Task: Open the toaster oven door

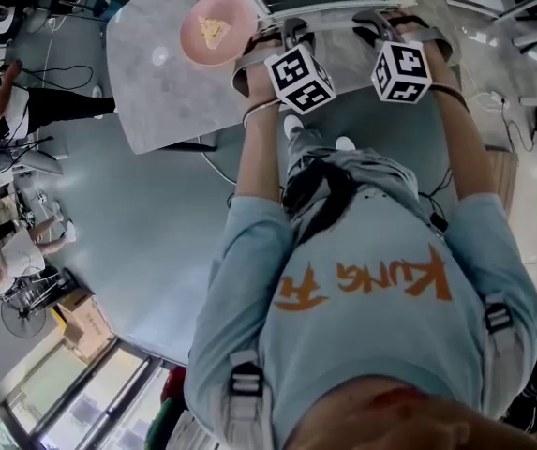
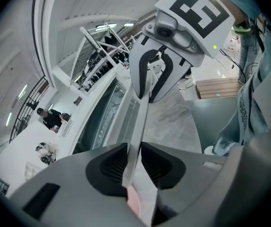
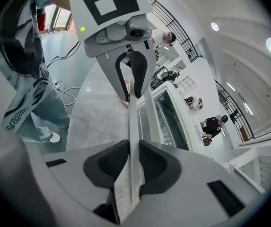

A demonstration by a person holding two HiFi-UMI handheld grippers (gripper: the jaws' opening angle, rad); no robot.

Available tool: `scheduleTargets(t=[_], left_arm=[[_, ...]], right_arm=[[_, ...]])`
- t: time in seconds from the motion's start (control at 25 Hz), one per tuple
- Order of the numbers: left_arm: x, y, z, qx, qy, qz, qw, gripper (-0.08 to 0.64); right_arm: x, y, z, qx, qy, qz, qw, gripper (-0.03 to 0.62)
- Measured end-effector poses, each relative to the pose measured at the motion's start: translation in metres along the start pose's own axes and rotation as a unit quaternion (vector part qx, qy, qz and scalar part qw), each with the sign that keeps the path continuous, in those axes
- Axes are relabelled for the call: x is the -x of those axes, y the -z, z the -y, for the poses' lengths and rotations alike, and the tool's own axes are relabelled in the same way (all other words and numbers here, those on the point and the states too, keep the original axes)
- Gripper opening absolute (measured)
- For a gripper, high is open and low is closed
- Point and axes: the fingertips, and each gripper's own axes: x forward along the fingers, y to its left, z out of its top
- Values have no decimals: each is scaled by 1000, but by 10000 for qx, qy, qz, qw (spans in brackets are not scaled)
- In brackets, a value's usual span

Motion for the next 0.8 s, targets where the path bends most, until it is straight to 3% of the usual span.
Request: scheduleTargets(t=[0.36,0.8], left_arm=[[1,8,36,-443,-84,-282,9986,77],[-14,28,88,-209,15,-448,9988,77]], right_arm=[[-3,3,-39,-67,61,-51,9999,74],[-20,11,-94,-173,128,-203,9996,75]])
